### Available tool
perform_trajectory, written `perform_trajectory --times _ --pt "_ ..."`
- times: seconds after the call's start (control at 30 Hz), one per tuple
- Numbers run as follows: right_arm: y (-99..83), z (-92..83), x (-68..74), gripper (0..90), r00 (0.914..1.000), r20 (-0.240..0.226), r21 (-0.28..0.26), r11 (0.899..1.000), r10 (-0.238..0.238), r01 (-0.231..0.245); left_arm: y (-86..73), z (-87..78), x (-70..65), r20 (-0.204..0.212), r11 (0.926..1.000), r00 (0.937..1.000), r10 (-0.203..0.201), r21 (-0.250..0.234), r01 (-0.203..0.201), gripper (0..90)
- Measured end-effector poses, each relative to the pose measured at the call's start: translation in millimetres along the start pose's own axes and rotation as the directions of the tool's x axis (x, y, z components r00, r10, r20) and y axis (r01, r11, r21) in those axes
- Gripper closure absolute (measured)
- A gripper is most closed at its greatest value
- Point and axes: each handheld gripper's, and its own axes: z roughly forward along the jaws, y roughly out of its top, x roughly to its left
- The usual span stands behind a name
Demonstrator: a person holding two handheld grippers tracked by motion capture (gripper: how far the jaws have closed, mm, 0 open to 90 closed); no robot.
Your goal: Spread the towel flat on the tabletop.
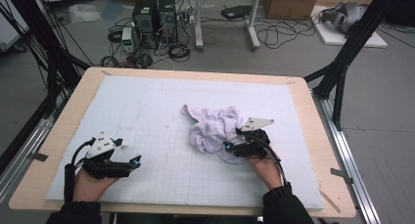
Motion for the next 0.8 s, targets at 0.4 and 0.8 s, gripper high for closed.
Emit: perform_trajectory --times 0.4,0.8 --pt "11.5 -13.3 4.5 72.5 0.9927 -0.109 -0.013 0.999 0.051 -0.053 0.9 -1.2 1.1 0.004 1.0 1.0 -0.004 -0.008 0.004 13.5" --pt "26.3 -38.0 70.1 72.4 0.9539 -0.3 -0.039 0.999 -0.011 0.0 6.3 -2.7 -5.1 0.022 0.9997 0.9997 0.005 -0.026 -0.005 13.5"
